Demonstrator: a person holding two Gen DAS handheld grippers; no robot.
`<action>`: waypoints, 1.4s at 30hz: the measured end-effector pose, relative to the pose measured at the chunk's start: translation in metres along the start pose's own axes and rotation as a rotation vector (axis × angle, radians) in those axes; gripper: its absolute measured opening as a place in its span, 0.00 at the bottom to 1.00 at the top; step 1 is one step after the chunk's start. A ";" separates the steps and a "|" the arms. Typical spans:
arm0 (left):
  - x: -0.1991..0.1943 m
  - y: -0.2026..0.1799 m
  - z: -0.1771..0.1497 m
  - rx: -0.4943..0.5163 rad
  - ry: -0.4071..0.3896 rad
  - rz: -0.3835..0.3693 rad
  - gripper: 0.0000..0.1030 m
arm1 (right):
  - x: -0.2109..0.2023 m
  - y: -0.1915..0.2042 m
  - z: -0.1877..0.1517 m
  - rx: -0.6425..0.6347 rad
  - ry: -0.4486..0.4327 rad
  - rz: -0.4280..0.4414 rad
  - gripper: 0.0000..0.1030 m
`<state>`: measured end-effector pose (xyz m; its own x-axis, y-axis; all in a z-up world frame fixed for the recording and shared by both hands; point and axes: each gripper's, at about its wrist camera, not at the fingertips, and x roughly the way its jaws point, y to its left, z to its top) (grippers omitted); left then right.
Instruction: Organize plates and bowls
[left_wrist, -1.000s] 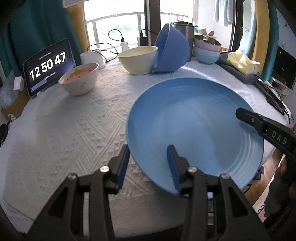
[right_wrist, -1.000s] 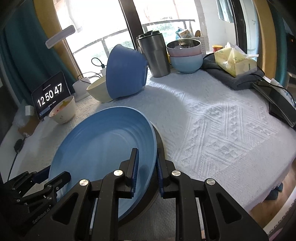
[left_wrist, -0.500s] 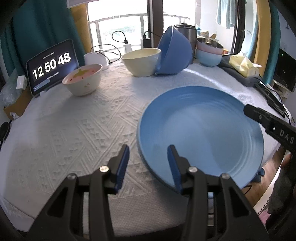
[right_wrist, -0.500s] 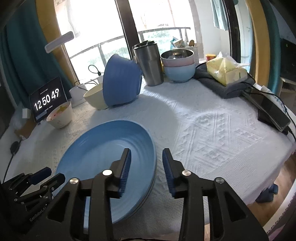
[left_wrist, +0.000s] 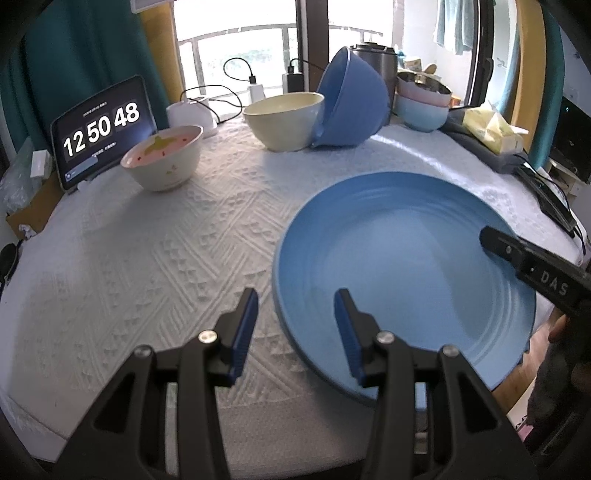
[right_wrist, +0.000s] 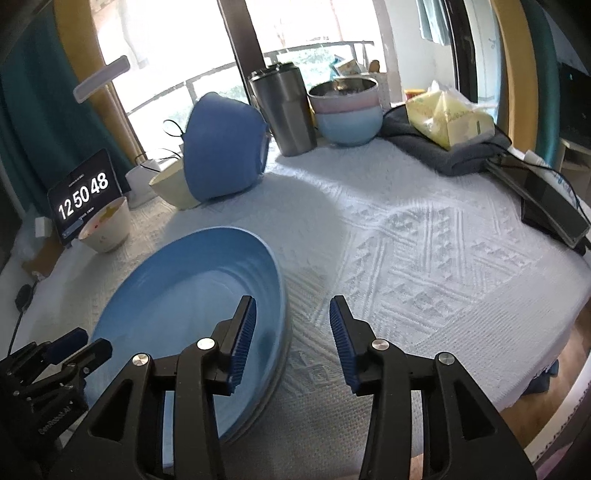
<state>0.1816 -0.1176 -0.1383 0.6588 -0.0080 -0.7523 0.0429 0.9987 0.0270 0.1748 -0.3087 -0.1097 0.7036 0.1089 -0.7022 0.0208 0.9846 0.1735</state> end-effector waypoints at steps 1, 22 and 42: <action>0.002 0.000 0.001 0.000 0.004 0.002 0.43 | 0.003 -0.003 0.000 0.006 0.007 -0.005 0.43; 0.024 0.010 0.010 -0.089 0.032 -0.078 0.46 | 0.025 -0.007 0.003 0.041 0.044 0.096 0.56; 0.034 0.021 0.004 -0.212 0.064 -0.286 0.54 | 0.026 0.011 -0.001 0.034 0.055 0.152 0.52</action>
<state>0.2083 -0.0971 -0.1604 0.5942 -0.2918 -0.7495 0.0570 0.9448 -0.3227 0.1925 -0.2952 -0.1266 0.6606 0.2648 -0.7025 -0.0582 0.9510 0.3038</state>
